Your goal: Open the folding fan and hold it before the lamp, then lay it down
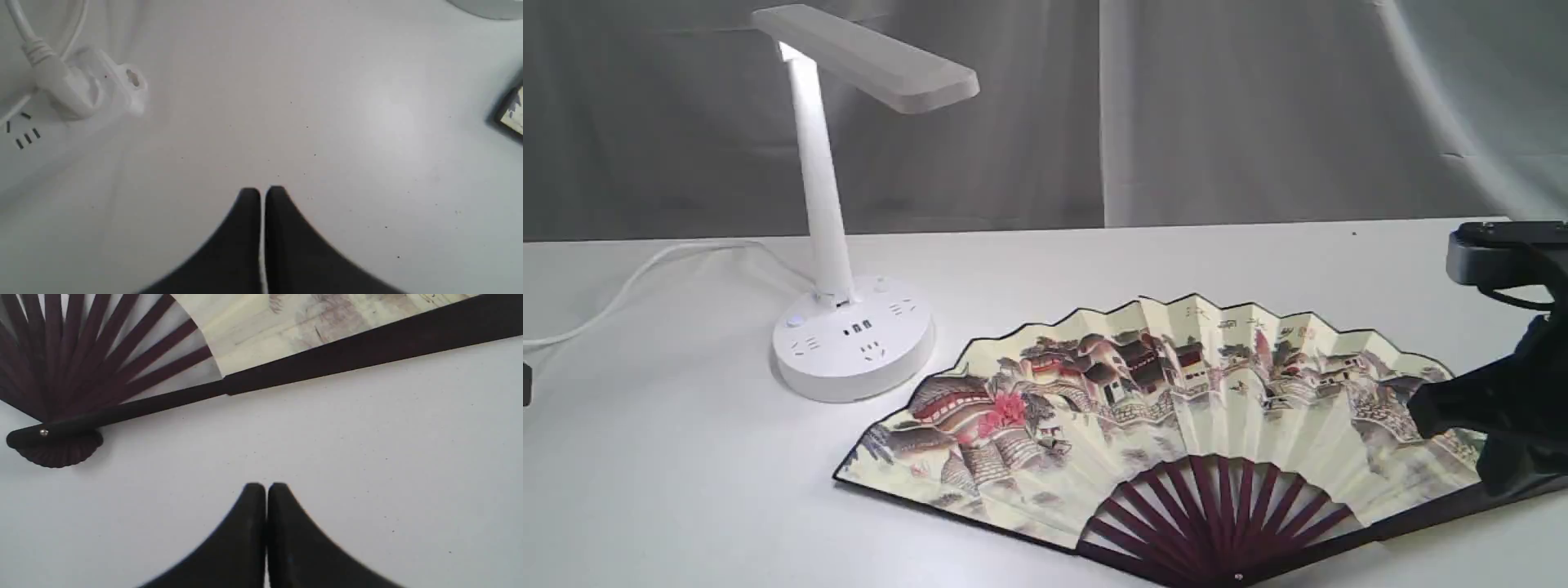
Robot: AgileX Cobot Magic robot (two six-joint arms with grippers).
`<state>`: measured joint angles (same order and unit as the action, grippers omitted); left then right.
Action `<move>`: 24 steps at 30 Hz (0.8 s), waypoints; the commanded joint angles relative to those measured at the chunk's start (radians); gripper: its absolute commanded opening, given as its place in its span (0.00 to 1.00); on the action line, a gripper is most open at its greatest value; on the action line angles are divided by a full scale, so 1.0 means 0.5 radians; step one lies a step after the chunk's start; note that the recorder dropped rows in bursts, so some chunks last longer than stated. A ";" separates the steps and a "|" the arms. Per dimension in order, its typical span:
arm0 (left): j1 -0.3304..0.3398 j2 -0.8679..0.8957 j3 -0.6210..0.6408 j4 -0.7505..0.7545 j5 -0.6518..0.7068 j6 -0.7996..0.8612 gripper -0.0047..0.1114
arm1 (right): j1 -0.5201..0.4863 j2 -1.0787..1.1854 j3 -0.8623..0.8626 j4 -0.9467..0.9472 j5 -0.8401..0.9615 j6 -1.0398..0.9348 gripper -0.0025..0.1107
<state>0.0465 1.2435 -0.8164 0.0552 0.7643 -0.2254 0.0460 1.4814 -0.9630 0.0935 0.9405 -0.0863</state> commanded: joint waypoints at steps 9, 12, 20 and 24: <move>0.005 -0.014 -0.003 0.050 0.020 0.003 0.04 | -0.006 -0.020 0.003 -0.288 -0.083 0.236 0.02; 0.005 -0.014 -0.003 0.050 0.020 0.003 0.04 | -0.082 -0.020 0.003 -0.253 -0.116 0.233 0.02; 0.005 -0.014 -0.003 0.050 0.020 -0.002 0.04 | -0.188 -0.020 0.003 -0.221 -0.083 0.119 0.02; 0.005 -0.014 -0.003 0.013 0.016 -0.002 0.04 | -0.188 -0.020 0.003 -0.202 -0.093 0.114 0.02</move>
<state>0.0465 1.2435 -0.8164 0.0726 0.7737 -0.2254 -0.0461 1.4814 -0.9630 -0.0148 0.8976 -0.0176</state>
